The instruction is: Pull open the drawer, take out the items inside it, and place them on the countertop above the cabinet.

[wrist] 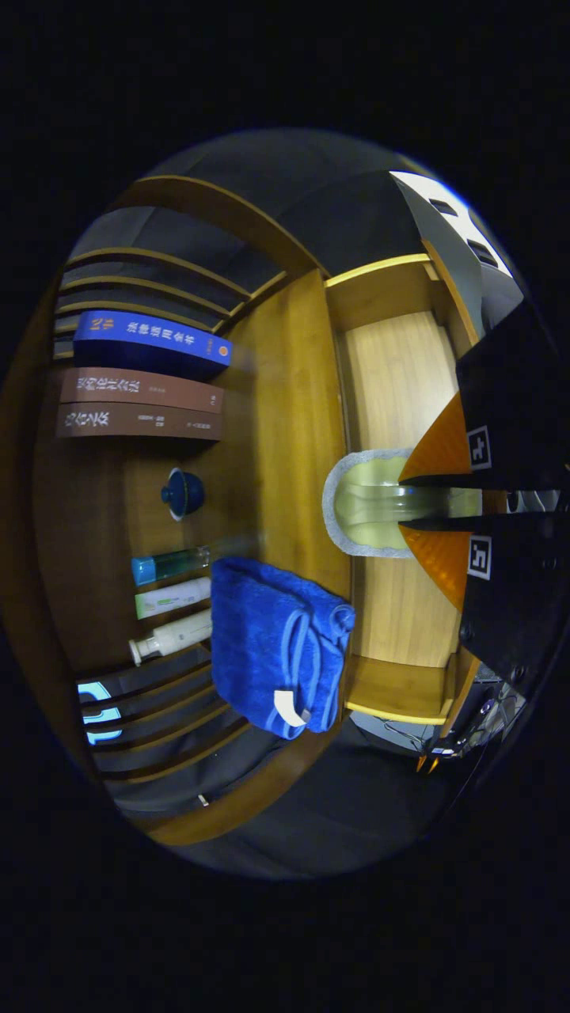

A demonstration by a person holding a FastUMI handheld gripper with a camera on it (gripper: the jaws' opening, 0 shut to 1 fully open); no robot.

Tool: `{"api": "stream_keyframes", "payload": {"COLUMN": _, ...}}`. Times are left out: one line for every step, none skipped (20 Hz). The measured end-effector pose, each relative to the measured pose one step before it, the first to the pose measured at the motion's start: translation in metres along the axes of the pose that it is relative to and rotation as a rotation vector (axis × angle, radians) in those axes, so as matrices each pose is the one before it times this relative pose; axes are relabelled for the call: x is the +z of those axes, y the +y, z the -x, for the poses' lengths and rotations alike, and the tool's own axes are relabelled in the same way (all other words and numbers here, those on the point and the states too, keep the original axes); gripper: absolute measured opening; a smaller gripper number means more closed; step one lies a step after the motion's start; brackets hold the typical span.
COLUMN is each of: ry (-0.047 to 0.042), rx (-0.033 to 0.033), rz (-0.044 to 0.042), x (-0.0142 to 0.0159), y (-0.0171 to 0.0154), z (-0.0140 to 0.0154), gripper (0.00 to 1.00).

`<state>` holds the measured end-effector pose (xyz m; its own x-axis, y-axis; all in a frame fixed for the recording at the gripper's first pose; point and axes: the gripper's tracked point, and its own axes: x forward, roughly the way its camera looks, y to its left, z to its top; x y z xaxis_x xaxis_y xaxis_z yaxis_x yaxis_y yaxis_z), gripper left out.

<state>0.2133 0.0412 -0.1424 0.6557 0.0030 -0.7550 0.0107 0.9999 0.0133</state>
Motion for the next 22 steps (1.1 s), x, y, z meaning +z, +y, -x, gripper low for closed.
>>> {"api": "stream_keyframes", "payload": {"ry": -0.00395, "rx": 0.00044, "rz": 0.00903, "x": 0.00864, "y": 0.00097, "z": -0.00197, "gripper": 0.15}}
{"api": "stream_keyframes", "payload": {"ry": -0.00211, "rx": -0.00364, "rz": 0.00815, "x": 0.00980, "y": -0.00060, "z": -0.00267, "gripper": 0.15}}
{"api": "stream_keyframes", "payload": {"ry": 0.00000, "rx": -0.00096, "rz": 0.00203, "x": 0.01007, "y": 0.00013, "z": -0.00546, "gripper": 0.15}}
{"api": "stream_keyframes", "payload": {"ry": 0.00070, "rx": -0.00263, "rz": -0.00277, "x": 0.00923, "y": -0.00120, "z": -0.00613, "gripper": 0.15}}
{"api": "stream_keyframes", "payload": {"ry": 0.00370, "rx": -0.00032, "rz": -0.00135, "x": 0.00902, "y": -0.00045, "z": -0.00752, "gripper": 0.15}}
{"api": "stream_keyframes", "payload": {"ry": 0.00672, "rx": -0.00068, "rz": 0.00020, "x": 0.00671, "y": -0.00125, "z": -0.00778, "gripper": 0.15}}
{"api": "stream_keyframes", "payload": {"ry": 0.00638, "rx": -0.00082, "rz": 0.00348, "x": 0.00585, "y": -0.00070, "z": -0.00775, "gripper": 0.15}}
{"api": "stream_keyframes", "payload": {"ry": 0.00342, "rx": -0.00702, "rz": 0.00396, "x": 0.00661, "y": -0.00195, "z": -0.00716, "gripper": 0.15}}
{"api": "stream_keyframes", "payload": {"ry": 0.00288, "rx": -0.00899, "rz": 0.00346, "x": 0.00630, "y": -0.00308, "z": -0.00807, "gripper": 0.15}}
{"api": "stream_keyframes", "payload": {"ry": 0.00734, "rx": -0.00126, "rz": 0.00063, "x": 0.00577, "y": -0.00011, "z": -0.00824, "gripper": 0.15}}
{"api": "stream_keyframes", "payload": {"ry": 0.01017, "rx": 0.00149, "rz": 0.00176, "x": 0.00478, "y": 0.00107, "z": -0.00857, "gripper": 0.15}}
{"api": "stream_keyframes", "payload": {"ry": 0.00823, "rx": -0.00027, "rz": 0.00324, "x": 0.00414, "y": 0.00085, "z": -0.00624, "gripper": 0.15}}
{"api": "stream_keyframes", "payload": {"ry": 0.00548, "rx": 0.00023, "rz": 0.00354, "x": 0.00447, "y": -0.00021, "z": -0.00620, "gripper": 0.15}}
{"api": "stream_keyframes", "payload": {"ry": 0.00449, "rx": 0.00099, "rz": 0.00366, "x": 0.00395, "y": 0.00042, "z": -0.00591, "gripper": 0.15}}
{"api": "stream_keyframes", "payload": {"ry": 0.00524, "rx": -0.00223, "rz": 0.00342, "x": 0.00226, "y": 0.00021, "z": -0.00461, "gripper": 0.15}}
{"api": "stream_keyframes", "payload": {"ry": 0.00590, "rx": -0.00179, "rz": 0.00274, "x": 0.00175, "y": -0.00074, "z": -0.00487, "gripper": 0.15}}
{"api": "stream_keyframes", "payload": {"ry": 0.00498, "rx": -0.00042, "rz": -0.00149, "x": 0.00107, "y": -0.00119, "z": -0.00258, "gripper": 0.15}}
{"api": "stream_keyframes", "payload": {"ry": -0.00098, "rx": -0.00097, "rz": -0.00327, "x": 0.00228, "y": -0.00074, "z": -0.00178, "gripper": 0.15}}
{"api": "stream_keyframes", "payload": {"ry": -0.00036, "rx": -0.00414, "rz": -0.00368, "x": -0.00073, "y": 0.00081, "z": -0.00136, "gripper": 0.15}}
{"api": "stream_keyframes", "payload": {"ry": -0.00019, "rx": 0.00000, "rz": -0.00294, "x": 0.00181, "y": -0.00111, "z": -0.00233, "gripper": 0.15}}
{"api": "stream_keyframes", "payload": {"ry": 0.00594, "rx": 0.00543, "rz": -0.00190, "x": 0.00036, "y": 0.00091, "z": 0.00007, "gripper": 0.17}}
{"api": "stream_keyframes", "payload": {"ry": 0.00461, "rx": 0.00270, "rz": -0.00176, "x": -0.00043, "y": -0.00046, "z": 0.00083, "gripper": 0.19}}
